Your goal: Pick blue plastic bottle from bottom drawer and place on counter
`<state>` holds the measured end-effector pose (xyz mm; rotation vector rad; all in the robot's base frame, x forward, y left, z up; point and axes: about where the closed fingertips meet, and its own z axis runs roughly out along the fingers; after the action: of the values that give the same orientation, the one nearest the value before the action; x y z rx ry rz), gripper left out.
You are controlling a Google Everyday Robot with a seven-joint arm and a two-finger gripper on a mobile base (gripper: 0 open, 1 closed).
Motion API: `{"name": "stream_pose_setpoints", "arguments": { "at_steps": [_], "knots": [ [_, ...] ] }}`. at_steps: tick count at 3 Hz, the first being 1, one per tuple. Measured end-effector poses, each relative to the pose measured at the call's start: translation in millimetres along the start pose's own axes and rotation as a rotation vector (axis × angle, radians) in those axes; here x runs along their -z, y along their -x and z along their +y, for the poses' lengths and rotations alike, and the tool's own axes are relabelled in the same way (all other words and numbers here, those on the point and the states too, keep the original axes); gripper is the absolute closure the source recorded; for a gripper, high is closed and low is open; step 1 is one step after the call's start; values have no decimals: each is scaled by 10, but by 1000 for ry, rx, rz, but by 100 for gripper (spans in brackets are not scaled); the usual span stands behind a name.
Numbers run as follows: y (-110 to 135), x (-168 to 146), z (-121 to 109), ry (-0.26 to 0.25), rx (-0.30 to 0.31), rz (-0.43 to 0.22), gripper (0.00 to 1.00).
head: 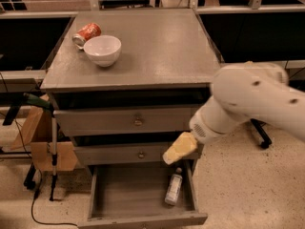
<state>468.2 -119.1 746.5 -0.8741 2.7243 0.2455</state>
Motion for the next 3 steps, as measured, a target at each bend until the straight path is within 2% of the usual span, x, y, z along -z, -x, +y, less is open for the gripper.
{"name": "stream_pose_setpoints", "arguments": {
  "at_steps": [1, 2, 3],
  "knots": [
    [-139, -558, -168, -77, -44, 109, 0],
    [-349, -1206, -278, -140, -86, 162, 0],
    [-336, -1345, -314, -168, -145, 140, 0]
  ]
}}
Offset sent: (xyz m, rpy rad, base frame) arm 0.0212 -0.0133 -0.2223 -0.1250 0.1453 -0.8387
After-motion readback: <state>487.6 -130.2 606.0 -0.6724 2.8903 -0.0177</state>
